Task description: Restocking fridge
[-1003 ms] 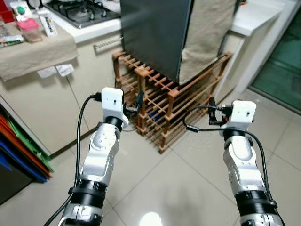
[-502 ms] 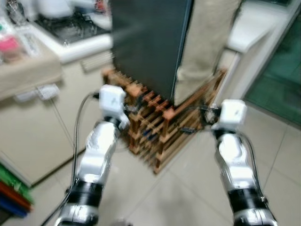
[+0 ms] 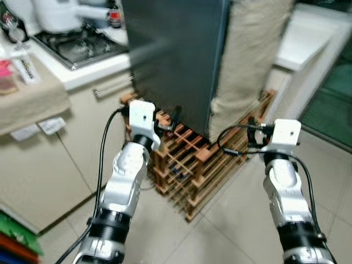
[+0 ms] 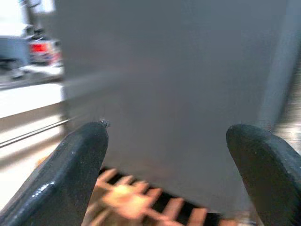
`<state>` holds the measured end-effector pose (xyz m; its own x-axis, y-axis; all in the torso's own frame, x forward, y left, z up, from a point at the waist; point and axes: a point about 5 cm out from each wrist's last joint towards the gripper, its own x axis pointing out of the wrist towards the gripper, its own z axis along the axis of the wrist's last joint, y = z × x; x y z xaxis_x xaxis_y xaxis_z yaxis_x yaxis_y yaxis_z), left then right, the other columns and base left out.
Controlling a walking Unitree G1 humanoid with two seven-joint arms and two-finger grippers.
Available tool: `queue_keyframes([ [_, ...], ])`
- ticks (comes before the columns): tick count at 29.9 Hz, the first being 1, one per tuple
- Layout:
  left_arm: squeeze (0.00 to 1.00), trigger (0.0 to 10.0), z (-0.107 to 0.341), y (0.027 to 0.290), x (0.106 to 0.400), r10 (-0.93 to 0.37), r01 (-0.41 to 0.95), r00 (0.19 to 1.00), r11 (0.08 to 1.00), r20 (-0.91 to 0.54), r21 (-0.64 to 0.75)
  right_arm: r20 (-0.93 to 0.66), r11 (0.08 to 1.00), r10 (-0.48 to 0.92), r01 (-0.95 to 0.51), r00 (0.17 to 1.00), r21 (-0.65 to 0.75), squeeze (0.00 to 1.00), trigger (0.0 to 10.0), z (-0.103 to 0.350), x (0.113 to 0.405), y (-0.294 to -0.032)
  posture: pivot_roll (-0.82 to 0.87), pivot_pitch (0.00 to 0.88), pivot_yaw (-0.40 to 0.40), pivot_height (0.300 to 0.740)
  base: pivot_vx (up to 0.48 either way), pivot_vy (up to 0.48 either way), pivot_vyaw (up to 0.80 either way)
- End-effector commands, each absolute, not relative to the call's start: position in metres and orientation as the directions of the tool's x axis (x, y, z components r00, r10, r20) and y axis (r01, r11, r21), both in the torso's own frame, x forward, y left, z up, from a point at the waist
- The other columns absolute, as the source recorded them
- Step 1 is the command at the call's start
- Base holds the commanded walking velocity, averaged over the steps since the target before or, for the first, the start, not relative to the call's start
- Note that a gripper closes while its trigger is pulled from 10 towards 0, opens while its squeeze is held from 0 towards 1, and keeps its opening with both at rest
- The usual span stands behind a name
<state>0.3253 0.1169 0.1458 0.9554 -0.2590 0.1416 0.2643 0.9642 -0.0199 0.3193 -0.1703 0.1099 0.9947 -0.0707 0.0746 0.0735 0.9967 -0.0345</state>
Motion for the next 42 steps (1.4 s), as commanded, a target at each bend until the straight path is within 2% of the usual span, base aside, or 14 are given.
queue_keyframes([
  [1, 0.00, 10.0, 0.150, 0.103, 0.326, -0.299, 0.307, 0.942, 0.951, 0.153, -0.032, 0.099, 0.992, -0.108, 0.113, 0.989, -0.052, 0.00, 10.0, 0.115, 0.319, -0.185, -0.04, 0.000, -0.006, 0.740, 0.000, 0.000, 0.00],
  [3, 0.00, 10.0, 0.149, 0.104, 0.326, -0.295, 0.303, 0.944, 0.952, 0.148, -0.037, 0.099, 0.992, -0.108, 0.113, 0.989, -0.050, 0.00, 10.0, 0.115, 0.319, -0.185, -0.04, 0.000, -0.006, 0.740, 0.000, 0.000, 0.00],
  [17, 0.00, 10.0, 0.145, 0.108, 0.330, -0.265, 0.273, 0.956, 0.961, 0.123, -0.051, 0.082, 0.992, -0.107, 0.112, 0.991, -0.053, 0.00, 10.0, 0.113, 0.319, -0.187, -0.04, 0.000, -0.009, 0.740, 0.000, 0.000, -0.77],
  [25, 0.00, 10.0, 0.145, 0.108, 0.331, -0.260, 0.268, 0.957, 0.962, 0.126, -0.051, 0.085, 0.991, -0.112, 0.118, 0.990, -0.064, 0.00, 10.0, 0.114, 0.318, -0.188, -0.04, 0.000, -0.014, 0.740, 0.000, 0.000, -0.05],
  [36, 0.00, 10.0, 0.164, 0.101, 0.332, -0.290, 0.306, 0.938, 0.950, 0.192, -0.058, 0.130, 0.989, -0.131, 0.139, 0.983, -0.056, 0.00, 10.0, 0.122, 0.318, -0.193, -0.05, 0.004, -0.010, 0.740, 0.000, 0.000, -0.76],
  [42, 0.00, 10.0, 0.166, 0.104, 0.335, -0.269, 0.283, 0.944, 0.958, 0.193, -0.050, 0.121, 0.991, -0.113, 0.121, 0.986, -0.064, 0.00, 10.0, 0.119, 0.316, -0.189, -0.05, 0.008, -0.008, 0.740, 0.000, 0.000, 0.00],
])
